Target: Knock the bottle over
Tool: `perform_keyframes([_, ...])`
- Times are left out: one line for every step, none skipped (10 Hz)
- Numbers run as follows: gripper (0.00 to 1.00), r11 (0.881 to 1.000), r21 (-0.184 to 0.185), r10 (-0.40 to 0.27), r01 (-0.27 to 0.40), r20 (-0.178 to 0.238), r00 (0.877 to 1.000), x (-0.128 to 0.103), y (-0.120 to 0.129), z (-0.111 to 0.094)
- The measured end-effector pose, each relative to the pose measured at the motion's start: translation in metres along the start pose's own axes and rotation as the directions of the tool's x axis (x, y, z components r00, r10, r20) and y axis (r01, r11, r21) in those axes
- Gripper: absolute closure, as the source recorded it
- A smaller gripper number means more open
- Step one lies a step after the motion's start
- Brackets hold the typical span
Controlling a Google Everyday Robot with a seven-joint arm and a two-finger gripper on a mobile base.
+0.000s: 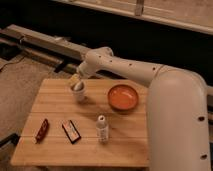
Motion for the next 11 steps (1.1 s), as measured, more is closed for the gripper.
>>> perform_keyframes([0.20, 1.000, 0.000, 0.000, 0.000, 0.000, 1.000, 0.000, 0.000, 0.000])
perform_keyframes([0.20, 1.000, 0.000, 0.000, 0.000, 0.000, 1.000, 0.000, 0.000, 0.000])
perform_keyframes([0.20, 1.000, 0.000, 0.000, 0.000, 0.000, 1.000, 0.000, 0.000, 0.000])
perform_keyframes([0.20, 1.000, 0.000, 0.000, 0.000, 0.000, 1.000, 0.000, 0.000, 0.000])
perform_keyframes([0.20, 1.000, 0.000, 0.000, 0.000, 0.000, 1.000, 0.000, 0.000, 0.000])
perform_keyframes([0.20, 1.000, 0.000, 0.000, 0.000, 0.000, 1.000, 0.000, 0.000, 0.000])
perform_keyframes([0.20, 1.000, 0.001, -0.007, 0.007, -0.003, 1.000, 0.001, 0.001, -0.001])
perform_keyframes([0.20, 1.000, 0.003, -0.026, 0.026, -0.008, 1.000, 0.002, 0.008, -0.008])
perform_keyframes([0.20, 0.999, 0.018, -0.051, 0.051, -0.019, 0.999, 0.008, 0.013, -0.020])
perform_keyframes([0.20, 0.997, 0.033, -0.066, 0.067, -0.029, 0.997, 0.013, 0.018, -0.032])
perform_keyframes([0.20, 0.996, 0.050, -0.077, 0.080, -0.042, 0.996, 0.021, 0.022, -0.043])
